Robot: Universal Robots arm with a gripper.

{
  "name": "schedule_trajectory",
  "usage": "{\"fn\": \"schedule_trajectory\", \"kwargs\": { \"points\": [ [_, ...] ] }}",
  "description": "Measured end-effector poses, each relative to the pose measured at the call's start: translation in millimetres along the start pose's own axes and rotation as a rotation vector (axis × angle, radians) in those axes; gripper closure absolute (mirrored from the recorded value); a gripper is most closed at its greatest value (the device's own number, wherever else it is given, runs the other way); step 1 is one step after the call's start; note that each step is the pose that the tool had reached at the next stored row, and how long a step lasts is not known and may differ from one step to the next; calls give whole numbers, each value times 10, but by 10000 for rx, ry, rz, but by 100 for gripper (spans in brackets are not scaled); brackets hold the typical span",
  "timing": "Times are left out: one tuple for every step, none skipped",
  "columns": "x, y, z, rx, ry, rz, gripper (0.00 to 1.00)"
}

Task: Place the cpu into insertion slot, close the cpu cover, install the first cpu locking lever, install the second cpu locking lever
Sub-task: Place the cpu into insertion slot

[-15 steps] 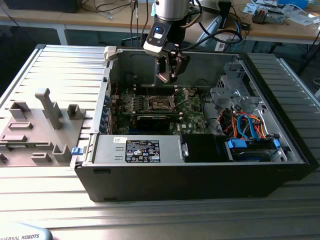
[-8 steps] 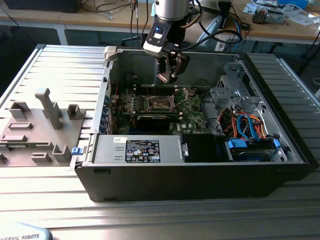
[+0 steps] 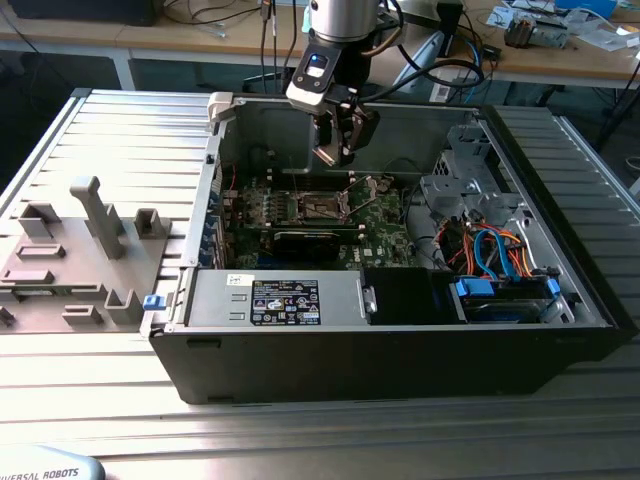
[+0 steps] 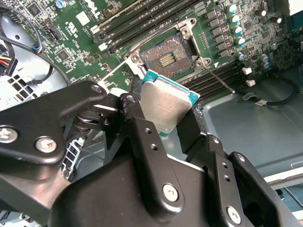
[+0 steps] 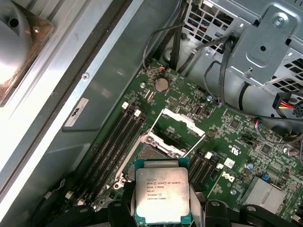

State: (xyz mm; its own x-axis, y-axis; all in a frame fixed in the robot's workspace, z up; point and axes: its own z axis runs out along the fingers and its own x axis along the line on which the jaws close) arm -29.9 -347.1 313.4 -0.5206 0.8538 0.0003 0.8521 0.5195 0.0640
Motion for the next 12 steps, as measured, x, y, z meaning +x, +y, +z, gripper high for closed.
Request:
{"fn": "schedule_trajectory", "kwargs": {
  "points": [
    [0, 0, 0, 0, 0, 10, 46],
    [0, 0, 0, -1, -1, 23, 46],
    [0, 0, 0, -1, -2, 38, 46],
    [0, 0, 1, -1, -3, 56, 46],
    [0, 0, 1, -1, -5, 77, 46],
    [0, 0, 1, 0, -6, 94, 46],
    [0, 0, 1, -1, -7, 112, 46],
    [0, 0, 1, -1, -8, 127, 46],
    [0, 0, 1, 0, -9, 135, 46],
    [0, 0, 2, 0, -10, 148, 46],
    [0, 0, 2, 0, -10, 157, 46],
    [0, 0, 2, 0, -11, 163, 46]
  ]
}}
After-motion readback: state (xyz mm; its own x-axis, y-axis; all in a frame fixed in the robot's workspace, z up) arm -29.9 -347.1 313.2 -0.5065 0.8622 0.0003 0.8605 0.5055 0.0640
